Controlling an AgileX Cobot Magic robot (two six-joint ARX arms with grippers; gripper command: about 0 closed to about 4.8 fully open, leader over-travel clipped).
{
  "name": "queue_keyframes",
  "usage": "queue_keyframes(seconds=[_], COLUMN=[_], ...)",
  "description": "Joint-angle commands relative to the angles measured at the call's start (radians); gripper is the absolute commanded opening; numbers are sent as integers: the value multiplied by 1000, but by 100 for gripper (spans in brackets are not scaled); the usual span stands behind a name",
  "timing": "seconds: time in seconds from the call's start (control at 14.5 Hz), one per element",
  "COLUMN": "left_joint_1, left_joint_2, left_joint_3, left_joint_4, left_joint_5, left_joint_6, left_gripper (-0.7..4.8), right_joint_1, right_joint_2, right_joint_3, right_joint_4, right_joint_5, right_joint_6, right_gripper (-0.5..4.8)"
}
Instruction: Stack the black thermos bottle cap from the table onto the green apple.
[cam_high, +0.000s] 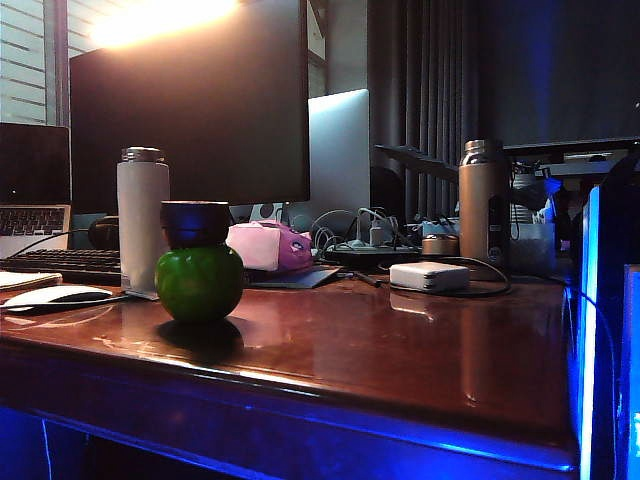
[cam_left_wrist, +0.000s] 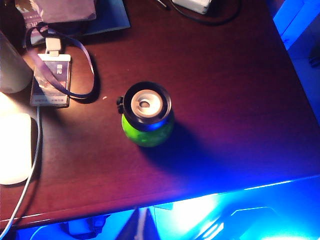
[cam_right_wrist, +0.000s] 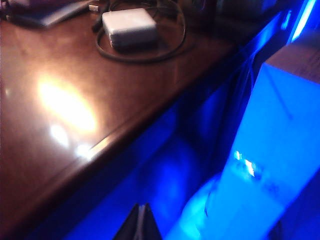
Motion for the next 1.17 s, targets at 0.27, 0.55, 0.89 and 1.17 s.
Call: queue_keyframes(seconds=[0.27, 0.55, 0.89, 1.17], left_joint_1=[0, 0, 0, 3], left_joint_2=[-3, -3, -3, -49], left_joint_3=[5, 5, 5, -25], left_joint_4=[5, 5, 7, 209], left_joint_5=[5, 5, 4, -6], left_joint_6=[0, 0, 3, 51], left_gripper=[-3, -3, -3, -4], right_joint_1=[-23, -24, -24, -24], right_joint_2=[-59, -59, -59, -59], right_joint_3=[2, 2, 2, 2], right_joint_4=[-10, -4, -4, -5], right_joint_5=[22, 21, 22, 22], right_joint_6=[64, 64, 64, 64], right_gripper=[-1, 0, 0, 0])
